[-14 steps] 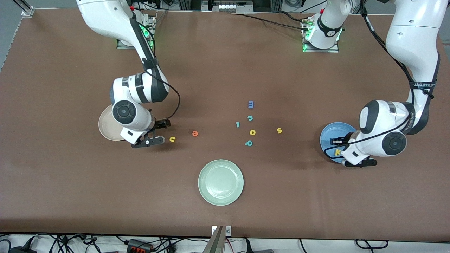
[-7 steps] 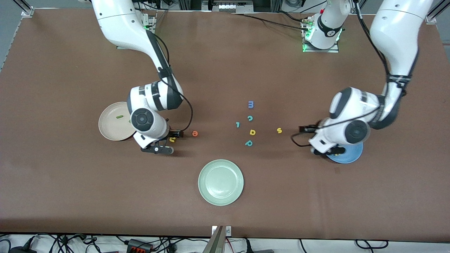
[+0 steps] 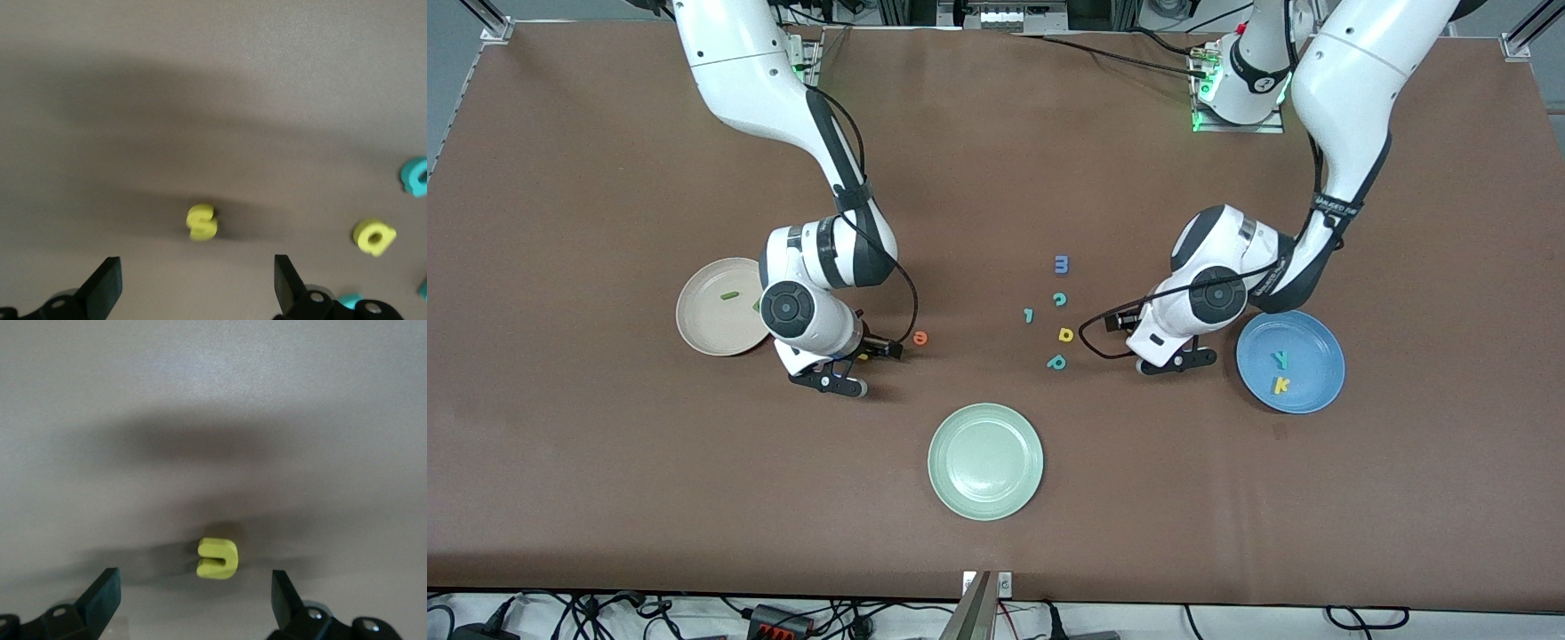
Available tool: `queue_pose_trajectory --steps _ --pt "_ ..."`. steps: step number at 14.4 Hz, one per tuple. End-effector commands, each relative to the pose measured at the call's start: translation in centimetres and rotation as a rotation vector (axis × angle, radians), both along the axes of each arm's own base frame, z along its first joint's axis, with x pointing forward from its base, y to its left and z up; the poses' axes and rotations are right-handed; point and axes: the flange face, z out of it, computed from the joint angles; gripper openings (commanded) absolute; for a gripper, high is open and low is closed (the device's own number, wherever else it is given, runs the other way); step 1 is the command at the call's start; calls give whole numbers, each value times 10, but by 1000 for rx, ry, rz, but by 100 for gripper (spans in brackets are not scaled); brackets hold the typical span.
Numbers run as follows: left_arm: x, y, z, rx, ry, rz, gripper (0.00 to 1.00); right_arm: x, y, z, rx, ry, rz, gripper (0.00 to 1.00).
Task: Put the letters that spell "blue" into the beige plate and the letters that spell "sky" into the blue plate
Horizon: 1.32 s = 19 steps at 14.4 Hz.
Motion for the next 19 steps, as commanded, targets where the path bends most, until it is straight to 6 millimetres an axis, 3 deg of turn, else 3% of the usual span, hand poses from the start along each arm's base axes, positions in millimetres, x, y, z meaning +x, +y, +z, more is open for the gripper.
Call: queue_pose_trajectory --steps 1,2,4,7,8,11,13,14,16,18,19 --pt "0 2 -7 29 -24 8 100 0 -2 -5 11 -5 -19 97" --pt "0 3 -16 40 -26 -5 100 0 -2 -4 12 -6 -17 96" --pt "2 4 -20 37 -47 -6 98 0 -4 -7 9 -3 -13 85" --pt "2 4 -24 33 -46 -2 77 0 -6 -9 6 -1 -3 59" --pt "1 2 -24 34 -45 0 67 0 -7 -9 8 -1 8 56" --pt "0 0 -27 34 -40 3 52 2 -12 -10 11 1 29 45" --pt "-1 -2 -28 33 -40 2 27 3 -13 -10 11 1 34 31" --pt "-1 -2 -28 34 -39 3 20 3 -14 -10 9 3 35 26" --pt "0 0 -26 35 -40 6 3 4 -13 -6 13 -3 34 23" --pt "6 6 -13 42 -53 21 0 5 -11 -2 18 -10 39 23" --pt "11 11 5 51 -65 22 0 6 -11 1 18 -15 42 22"
